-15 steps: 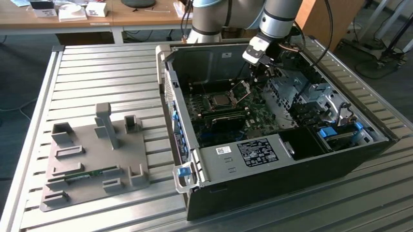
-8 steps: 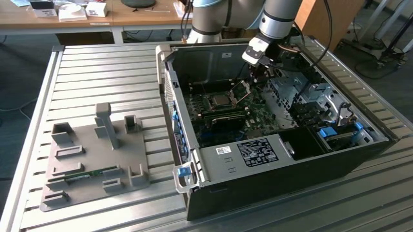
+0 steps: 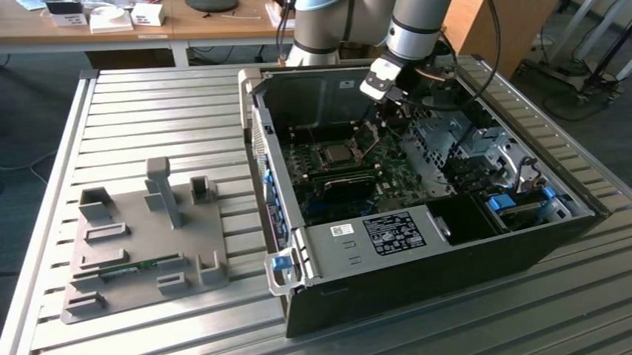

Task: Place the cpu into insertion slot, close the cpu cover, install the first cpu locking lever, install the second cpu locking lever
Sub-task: 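Close the cpu cover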

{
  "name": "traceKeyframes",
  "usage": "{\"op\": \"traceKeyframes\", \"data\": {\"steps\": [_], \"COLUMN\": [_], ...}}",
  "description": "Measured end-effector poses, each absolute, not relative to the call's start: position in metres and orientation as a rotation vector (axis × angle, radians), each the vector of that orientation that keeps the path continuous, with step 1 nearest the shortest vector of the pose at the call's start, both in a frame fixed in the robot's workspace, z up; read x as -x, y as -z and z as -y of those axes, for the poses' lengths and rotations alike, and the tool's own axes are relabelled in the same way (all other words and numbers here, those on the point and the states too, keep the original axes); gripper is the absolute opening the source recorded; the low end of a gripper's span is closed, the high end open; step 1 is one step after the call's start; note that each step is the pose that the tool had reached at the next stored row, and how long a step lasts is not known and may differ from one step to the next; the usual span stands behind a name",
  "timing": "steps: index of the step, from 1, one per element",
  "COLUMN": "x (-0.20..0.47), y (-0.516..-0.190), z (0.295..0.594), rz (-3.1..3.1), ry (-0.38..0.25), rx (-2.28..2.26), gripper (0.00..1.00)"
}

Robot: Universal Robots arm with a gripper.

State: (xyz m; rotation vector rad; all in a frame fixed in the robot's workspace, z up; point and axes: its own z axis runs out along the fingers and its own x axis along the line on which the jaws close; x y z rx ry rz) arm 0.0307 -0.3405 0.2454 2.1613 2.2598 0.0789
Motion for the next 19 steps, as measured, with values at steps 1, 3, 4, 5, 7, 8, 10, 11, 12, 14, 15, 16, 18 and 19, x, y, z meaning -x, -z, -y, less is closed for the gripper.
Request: {"op": "traceKeyframes", "data": {"steps": [1, 3, 4, 5, 7, 8, 10, 11, 12, 14, 15, 16, 18, 19], "x": [-0.027, -0.021, -0.018, -0.015, -0.008, -0.005, 0.003, 0.006, 0.009, 0.013, 0.013, 0.013, 0.013, 0.013], "y": [-0.245, -0.245, -0.245, -0.245, -0.245, -0.245, -0.245, -0.245, -0.245, -0.245, -0.245, -0.245, -0.245, -0.245], "z": [0.34, 0.34, 0.34, 0.34, 0.34, 0.34, 0.341, 0.341, 0.341, 0.341, 0.341, 0.341, 0.341, 0.341], "rz": [-2.258, -2.255, -2.254, -2.252, -2.249, -2.248, -2.245, -2.243, -2.242, -2.24, -2.24, -2.24, -2.24, -2.241], "ry": [-0.082, -0.088, -0.091, -0.094, -0.101, -0.103, -0.109, -0.112, -0.114, -0.118, -0.118, -0.118, -0.118, -0.118], "rx": [-2.16, -2.157, -2.155, -2.154, -2.151, -2.149, -2.146, -2.145, -2.143, -2.142, -2.142, -2.142, -2.141, -2.142], "gripper": [0.11, 0.11, 0.11, 0.11, 0.11, 0.11, 0.11, 0.11, 0.11, 0.11, 0.11, 0.11, 0.11, 0.11]}}
